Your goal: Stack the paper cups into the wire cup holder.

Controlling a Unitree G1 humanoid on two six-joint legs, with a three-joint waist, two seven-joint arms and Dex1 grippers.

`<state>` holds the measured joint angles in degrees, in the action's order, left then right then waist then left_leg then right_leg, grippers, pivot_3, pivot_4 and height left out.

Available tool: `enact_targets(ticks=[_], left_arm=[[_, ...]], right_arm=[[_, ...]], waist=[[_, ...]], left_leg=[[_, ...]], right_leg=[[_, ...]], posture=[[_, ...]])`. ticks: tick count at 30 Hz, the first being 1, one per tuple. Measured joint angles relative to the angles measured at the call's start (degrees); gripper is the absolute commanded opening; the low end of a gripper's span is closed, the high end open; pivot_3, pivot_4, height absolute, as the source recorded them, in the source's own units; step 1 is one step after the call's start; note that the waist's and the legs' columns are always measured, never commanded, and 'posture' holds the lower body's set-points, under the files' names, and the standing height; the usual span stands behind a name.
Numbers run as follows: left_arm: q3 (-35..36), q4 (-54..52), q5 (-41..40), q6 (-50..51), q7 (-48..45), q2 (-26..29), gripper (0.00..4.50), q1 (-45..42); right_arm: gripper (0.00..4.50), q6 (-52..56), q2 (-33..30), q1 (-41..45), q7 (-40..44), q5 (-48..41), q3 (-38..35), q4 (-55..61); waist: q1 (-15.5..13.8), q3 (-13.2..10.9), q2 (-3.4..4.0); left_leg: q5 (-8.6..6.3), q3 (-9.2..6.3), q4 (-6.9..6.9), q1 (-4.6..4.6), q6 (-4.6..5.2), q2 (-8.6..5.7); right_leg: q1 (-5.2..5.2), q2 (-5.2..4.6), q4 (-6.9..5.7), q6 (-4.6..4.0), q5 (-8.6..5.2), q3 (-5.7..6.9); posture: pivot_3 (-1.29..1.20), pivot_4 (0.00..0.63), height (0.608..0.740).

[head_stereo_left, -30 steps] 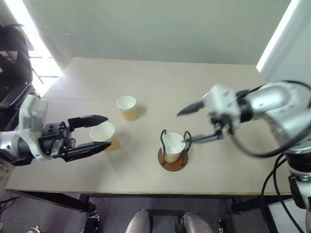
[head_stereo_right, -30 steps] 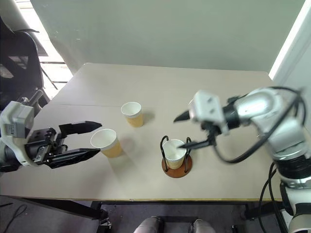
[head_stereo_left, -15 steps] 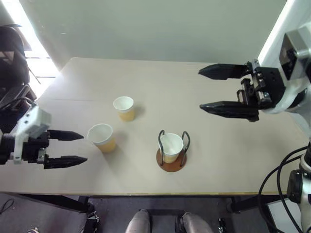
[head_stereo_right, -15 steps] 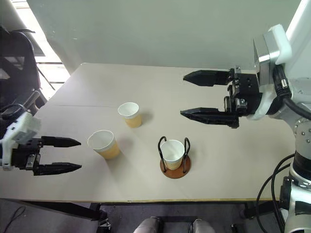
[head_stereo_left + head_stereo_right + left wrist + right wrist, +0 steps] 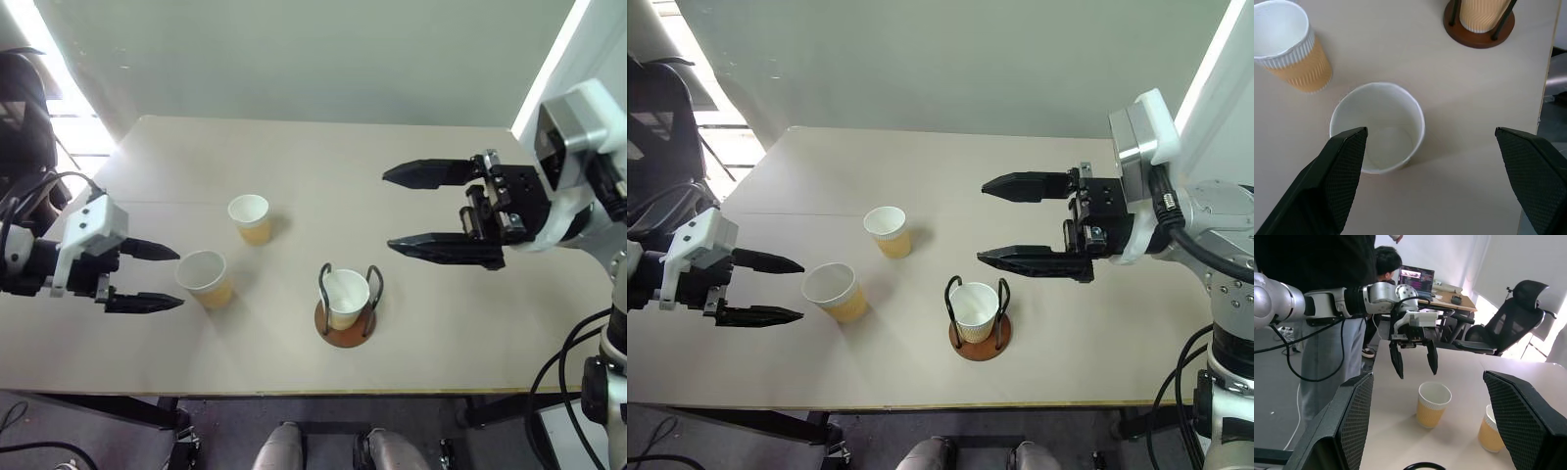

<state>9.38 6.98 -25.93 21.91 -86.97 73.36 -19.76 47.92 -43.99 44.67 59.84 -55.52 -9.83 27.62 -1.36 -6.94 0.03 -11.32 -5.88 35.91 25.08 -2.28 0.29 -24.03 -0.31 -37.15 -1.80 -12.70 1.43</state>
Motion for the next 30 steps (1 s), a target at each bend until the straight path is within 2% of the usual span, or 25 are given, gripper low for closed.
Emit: enact_targets(ticks=[8,17,30], left_arm=[[-8.51,2.94,10.4,-10.73,2.4,-4.64,4.5,-4.34],[-11.84,3.08,12.92,-11.15,2.03,-7.04,4.5,-7.36],[-19.25,7.63,22.2,-19.14,2.66,-11.5,4.5,-11.06]], right_arm=[[3.68,-1.68,-0.77,-1.24,-0.05,1.21,1.92,-0.45],[3.68,-2.38,-2.41,-2.42,-0.61,1.72,1.97,-0.36],[3.68,-2.64,-2.84,-2.85,-2.23,1.97,2.03,0.02]], waist=[[-0.25,0.0,0.0],[-0.19,0.0,0.0],[-0.31,0.01,-0.01]], left_leg=[[0.02,0.0,0.04,0.06,0.15,0.0],[0.09,0.01,0.06,0.04,0.26,0.0],[0.31,0.01,0.07,0.06,0.62,0.0]], right_leg=[[0.0,0.0,0.0,0.08,0.05,0.0],[0.01,0.0,0.0,0.35,0.22,0.0],[0.02,-0.01,-0.01,0.5,0.32,0.0]], posture=[[0.0,0.15,0.74],[0.0,0.15,0.74],[0.0,0.15,0.74]])
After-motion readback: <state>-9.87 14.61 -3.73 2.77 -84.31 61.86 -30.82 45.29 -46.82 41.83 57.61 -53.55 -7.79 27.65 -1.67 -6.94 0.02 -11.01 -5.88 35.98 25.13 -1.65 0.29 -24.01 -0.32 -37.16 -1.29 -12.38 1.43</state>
